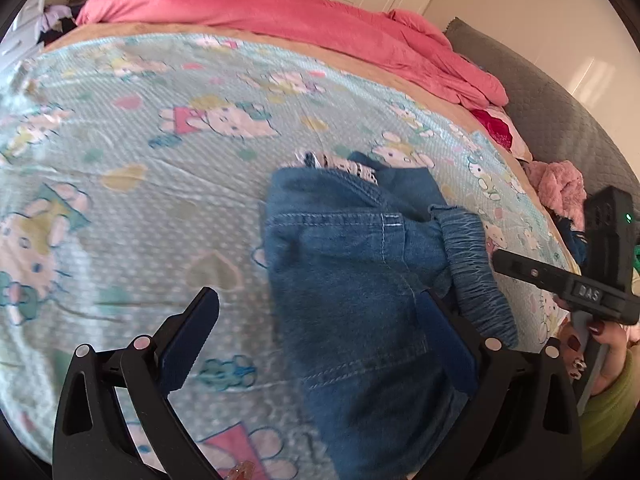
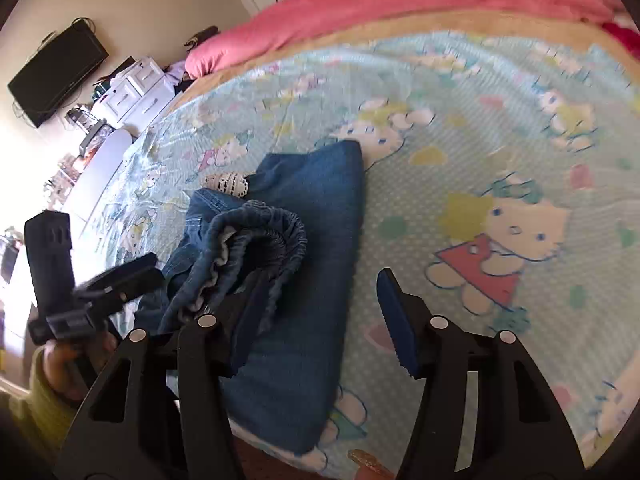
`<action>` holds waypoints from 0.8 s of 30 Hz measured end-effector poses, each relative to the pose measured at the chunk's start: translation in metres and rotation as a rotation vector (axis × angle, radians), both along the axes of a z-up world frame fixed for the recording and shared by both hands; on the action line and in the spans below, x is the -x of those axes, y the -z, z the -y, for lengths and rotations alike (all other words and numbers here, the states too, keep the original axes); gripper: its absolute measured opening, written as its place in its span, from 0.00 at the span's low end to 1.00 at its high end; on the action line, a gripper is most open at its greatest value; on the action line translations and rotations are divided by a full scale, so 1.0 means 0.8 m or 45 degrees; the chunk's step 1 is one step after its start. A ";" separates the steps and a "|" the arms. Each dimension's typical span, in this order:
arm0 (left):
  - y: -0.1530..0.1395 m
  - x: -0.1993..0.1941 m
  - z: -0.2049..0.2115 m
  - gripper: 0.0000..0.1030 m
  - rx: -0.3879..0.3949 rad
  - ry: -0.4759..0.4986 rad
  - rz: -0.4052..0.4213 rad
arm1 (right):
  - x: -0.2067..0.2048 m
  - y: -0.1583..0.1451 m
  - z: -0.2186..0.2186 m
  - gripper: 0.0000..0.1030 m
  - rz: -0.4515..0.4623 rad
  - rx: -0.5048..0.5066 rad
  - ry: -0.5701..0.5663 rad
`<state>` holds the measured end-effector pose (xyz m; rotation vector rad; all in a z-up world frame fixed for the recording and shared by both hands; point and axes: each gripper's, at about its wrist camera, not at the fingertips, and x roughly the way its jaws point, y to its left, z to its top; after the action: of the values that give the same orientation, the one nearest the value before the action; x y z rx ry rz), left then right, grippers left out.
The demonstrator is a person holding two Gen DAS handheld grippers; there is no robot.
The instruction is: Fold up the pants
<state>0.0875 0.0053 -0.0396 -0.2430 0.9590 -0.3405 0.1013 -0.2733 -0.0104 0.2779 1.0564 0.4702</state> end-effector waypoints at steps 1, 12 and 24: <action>0.004 -0.003 0.002 0.96 0.002 0.002 -0.010 | -0.005 0.005 -0.002 0.48 -0.025 -0.016 -0.015; 0.013 -0.012 0.033 0.63 -0.014 0.070 0.006 | -0.022 0.034 -0.024 0.48 -0.036 0.023 -0.124; -0.008 0.002 0.048 0.40 -0.046 0.113 0.121 | -0.003 0.019 -0.045 0.07 0.154 0.016 -0.229</action>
<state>0.0856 -0.0327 -0.0336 -0.1502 0.8829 -0.4127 0.1036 -0.2372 -0.0253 0.1421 0.9696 0.6342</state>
